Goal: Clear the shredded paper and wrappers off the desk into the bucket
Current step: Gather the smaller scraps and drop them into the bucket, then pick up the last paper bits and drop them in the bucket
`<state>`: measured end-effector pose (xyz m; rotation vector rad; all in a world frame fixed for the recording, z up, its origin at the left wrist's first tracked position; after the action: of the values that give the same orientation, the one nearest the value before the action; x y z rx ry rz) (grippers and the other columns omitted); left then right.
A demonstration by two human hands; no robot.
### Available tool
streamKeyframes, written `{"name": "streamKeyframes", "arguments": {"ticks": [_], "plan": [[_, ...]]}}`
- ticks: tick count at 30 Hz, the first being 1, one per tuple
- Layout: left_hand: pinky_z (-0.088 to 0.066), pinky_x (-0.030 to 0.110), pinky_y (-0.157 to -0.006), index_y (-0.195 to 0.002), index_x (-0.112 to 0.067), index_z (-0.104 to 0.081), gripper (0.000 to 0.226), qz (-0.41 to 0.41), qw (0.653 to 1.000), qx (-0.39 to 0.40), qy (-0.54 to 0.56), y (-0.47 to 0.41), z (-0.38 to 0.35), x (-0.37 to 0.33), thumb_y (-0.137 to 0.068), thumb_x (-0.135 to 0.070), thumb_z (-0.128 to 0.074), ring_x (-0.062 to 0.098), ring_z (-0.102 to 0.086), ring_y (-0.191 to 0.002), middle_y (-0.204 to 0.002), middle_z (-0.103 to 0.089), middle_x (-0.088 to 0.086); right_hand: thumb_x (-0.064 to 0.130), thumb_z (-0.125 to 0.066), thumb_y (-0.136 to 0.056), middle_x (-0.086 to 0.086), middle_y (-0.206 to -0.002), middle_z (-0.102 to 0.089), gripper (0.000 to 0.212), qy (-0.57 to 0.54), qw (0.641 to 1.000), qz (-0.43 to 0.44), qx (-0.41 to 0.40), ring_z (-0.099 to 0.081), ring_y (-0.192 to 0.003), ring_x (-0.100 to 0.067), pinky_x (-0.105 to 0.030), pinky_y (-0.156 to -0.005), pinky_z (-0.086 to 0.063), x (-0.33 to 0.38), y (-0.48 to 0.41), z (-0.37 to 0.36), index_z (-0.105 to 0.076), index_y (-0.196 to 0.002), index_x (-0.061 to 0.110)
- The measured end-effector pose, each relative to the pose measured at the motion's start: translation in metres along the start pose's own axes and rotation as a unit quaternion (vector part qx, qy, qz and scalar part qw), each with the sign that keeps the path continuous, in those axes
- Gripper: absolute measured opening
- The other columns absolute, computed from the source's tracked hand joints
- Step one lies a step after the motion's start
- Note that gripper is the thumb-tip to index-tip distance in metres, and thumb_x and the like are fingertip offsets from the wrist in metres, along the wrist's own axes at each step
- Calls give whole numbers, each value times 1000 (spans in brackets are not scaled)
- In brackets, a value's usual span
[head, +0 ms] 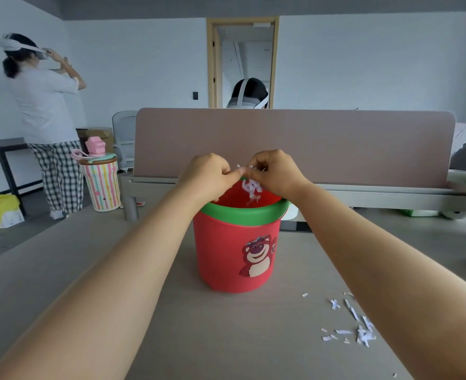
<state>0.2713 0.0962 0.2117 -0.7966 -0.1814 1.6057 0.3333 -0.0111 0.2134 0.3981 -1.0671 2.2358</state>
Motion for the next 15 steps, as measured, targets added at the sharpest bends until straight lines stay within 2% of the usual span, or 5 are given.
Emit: {"name": "streamKeyframes", "arguments": {"ticks": [3, 5, 8, 12, 15], "plan": [[-43, 22, -49, -61, -14, -57, 35, 12, 998, 33, 52, 0, -5, 4, -88, -33, -48, 5, -54, -33, -50, -61, -2, 32, -62, -83, -22, -82, -69, 34, 14, 1000, -11, 8, -55, -68, -22, -27, -64, -44, -3, 5, 1, -67, -82, -2], [-40, 23, -51, -62, -16, -59, 30, 22, 995, 46, 81, 1, -6, 6, -86, -23, -43, 9, -56, -37, -54, -63, -3, 27, -61, -85, -15, -87, -72, 25, -4, 999, -25, 26, -65, -77, -22, -28, -76, -50, -7, 8, 1, -68, -87, 4], [-43, 25, -53, -65, -19, -60, 26, 20, 995, 51, 89, 5, -5, 6, -82, -17, -40, 15, -56, -44, -63, -66, -5, 16, -61, -83, -7, -93, -74, 13, -4, 999, -28, 40, -66, -93, -17, -23, -87, -47, -10, 11, 0, -70, -91, 10], [-46, 23, -57, -62, -26, -61, 27, 0, 994, 58, 90, 8, -3, 4, -81, -13, -46, 7, -58, -55, -68, -66, -10, 9, -66, -78, -5, -81, -72, 8, -15, 998, -29, 49, -61, -79, -9, -11, -74, -42, -8, 15, 1, -70, -85, 10], [-38, 20, -53, -71, -26, -67, 23, -16, 995, 65, 68, 10, -1, 3, -81, -13, -50, -5, -52, -48, -67, -66, -13, 17, -68, -79, 0, -66, -68, 7, -17, 998, -30, 58, -57, -61, 2, -4, -64, -39, -8, 19, 2, -69, -80, 11]]}}
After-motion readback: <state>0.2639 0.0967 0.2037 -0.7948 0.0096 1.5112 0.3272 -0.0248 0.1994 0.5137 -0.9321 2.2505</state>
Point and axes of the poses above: each hand's wrist, its own y-axis away from the middle knuckle, its own z-axis out of the back of the hand, x = y × z, the point moved 9 cm from there along -y, towards the middle knuckle
